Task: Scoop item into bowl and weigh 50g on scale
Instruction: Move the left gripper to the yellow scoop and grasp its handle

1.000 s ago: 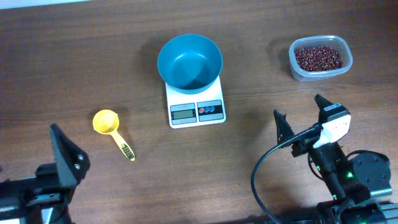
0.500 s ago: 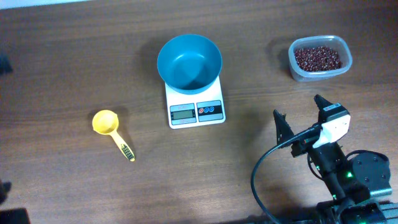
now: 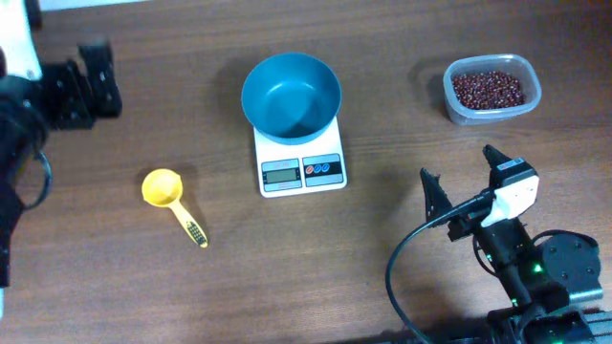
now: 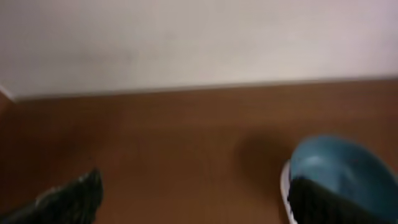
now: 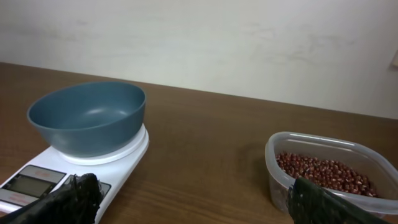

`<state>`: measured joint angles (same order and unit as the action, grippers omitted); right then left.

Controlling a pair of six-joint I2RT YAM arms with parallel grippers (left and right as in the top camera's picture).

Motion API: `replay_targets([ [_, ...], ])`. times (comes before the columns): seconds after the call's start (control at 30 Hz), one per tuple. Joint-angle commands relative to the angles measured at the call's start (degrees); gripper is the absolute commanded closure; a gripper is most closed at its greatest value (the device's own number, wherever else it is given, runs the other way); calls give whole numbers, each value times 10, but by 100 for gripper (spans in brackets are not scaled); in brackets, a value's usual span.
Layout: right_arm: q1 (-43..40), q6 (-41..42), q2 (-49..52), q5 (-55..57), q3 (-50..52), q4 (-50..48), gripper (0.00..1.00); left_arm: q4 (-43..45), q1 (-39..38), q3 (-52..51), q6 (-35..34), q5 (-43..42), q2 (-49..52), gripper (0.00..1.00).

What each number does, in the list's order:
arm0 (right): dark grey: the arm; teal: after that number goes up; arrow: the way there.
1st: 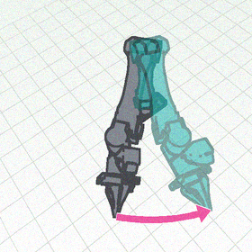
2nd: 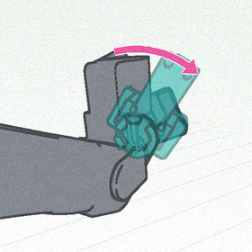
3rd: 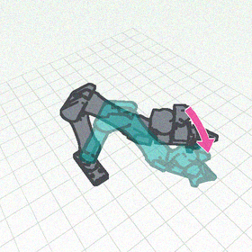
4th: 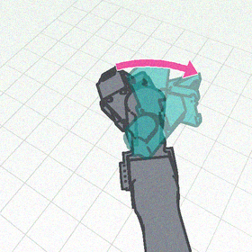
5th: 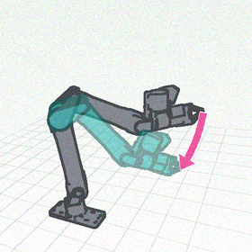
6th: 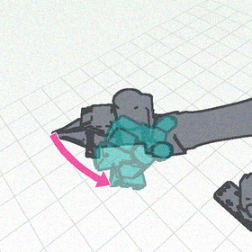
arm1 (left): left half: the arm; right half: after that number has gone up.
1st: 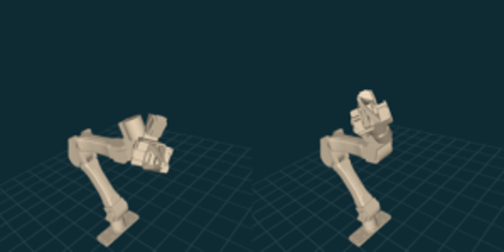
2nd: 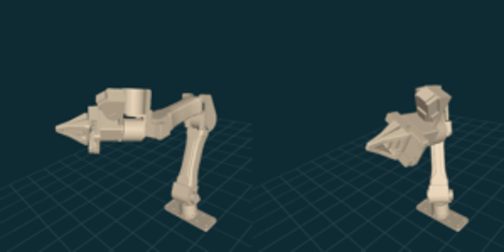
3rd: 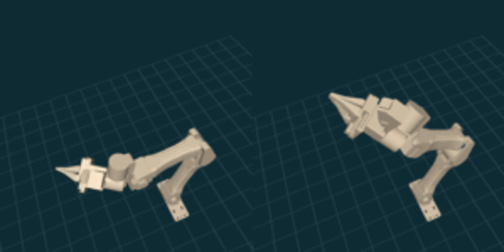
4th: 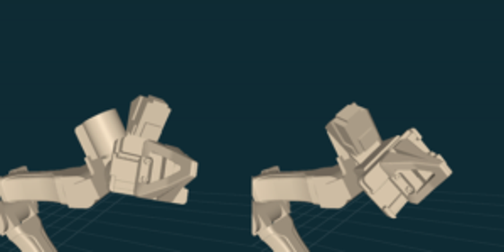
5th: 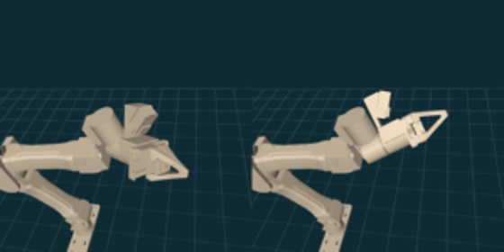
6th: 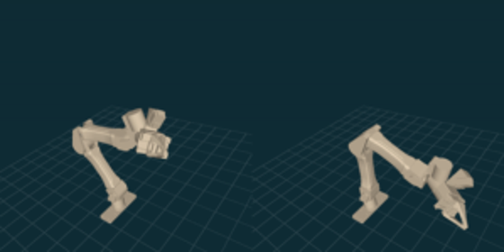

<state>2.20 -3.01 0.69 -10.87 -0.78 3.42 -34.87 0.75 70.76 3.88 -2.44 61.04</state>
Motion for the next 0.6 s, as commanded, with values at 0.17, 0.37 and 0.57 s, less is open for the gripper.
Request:
replay_targets([
  [0.17,4,4,-4,-5,5,2,1,-229,-2,2,7,-47,2,1],
  [0.37,4,4,-4,-5,5,2,1,-306,-2,-21,-70,-49,83,1],
  [0.57,4,4,-4,-5,5,2,1,-289,-2,-37,-106,-49,224,1],
])
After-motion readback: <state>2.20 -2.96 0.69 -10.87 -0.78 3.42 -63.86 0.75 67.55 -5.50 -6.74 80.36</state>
